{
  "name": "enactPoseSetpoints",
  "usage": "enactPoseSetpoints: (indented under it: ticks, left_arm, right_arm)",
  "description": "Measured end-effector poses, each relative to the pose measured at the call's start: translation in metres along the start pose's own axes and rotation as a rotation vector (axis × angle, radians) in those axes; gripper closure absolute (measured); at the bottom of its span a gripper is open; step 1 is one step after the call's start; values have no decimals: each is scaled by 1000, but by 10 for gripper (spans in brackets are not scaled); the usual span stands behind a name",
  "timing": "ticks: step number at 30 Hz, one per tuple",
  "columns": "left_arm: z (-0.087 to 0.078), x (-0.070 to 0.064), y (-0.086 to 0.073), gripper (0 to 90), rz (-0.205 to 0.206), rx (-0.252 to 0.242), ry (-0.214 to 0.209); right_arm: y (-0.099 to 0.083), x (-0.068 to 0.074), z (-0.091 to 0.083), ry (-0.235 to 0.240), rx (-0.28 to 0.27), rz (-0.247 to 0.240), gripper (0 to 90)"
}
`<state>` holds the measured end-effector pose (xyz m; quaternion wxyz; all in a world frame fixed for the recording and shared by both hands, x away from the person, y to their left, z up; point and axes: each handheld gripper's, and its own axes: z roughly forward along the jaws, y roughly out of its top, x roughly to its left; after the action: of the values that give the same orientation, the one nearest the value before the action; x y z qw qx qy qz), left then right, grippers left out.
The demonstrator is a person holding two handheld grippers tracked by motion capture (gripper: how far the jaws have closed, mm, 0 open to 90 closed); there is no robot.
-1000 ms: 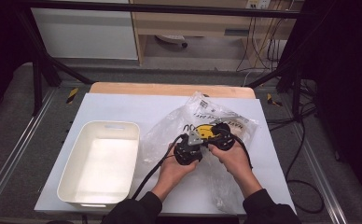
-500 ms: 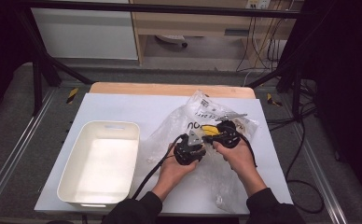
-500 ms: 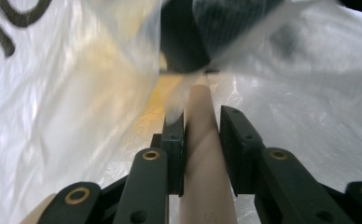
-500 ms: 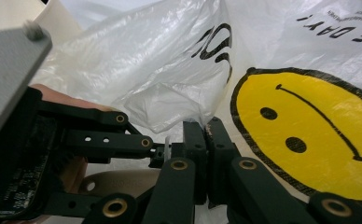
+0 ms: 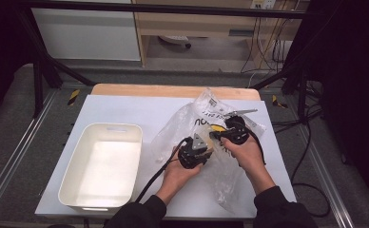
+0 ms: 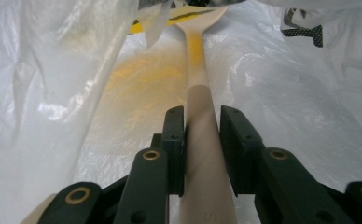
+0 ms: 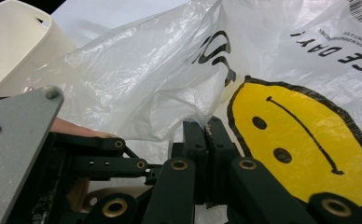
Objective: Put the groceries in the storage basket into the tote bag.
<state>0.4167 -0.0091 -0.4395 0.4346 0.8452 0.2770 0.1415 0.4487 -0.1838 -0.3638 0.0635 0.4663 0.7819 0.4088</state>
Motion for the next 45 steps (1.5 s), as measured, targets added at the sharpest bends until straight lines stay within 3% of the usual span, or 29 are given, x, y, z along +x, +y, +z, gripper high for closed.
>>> enactPoseSetpoints:
  ticks: [18,28,40,45]
  left_arm:
    - [4,-10,5,714,-6,-68,-4]
    - [18,-14,-1,715,32,-53,-10]
    - [23,-12,-5,705,8,-30,-6]
    - [13,-10,-7,670,-12,-28,-26]
  right_arm:
    - [2,2,0,7,4,0,900]
    - [-2,2,4,9,13,-1,900]
    - [-7,-2,6,1,23,6,900]
    - [-9,-3,7,-4,27,8,900]
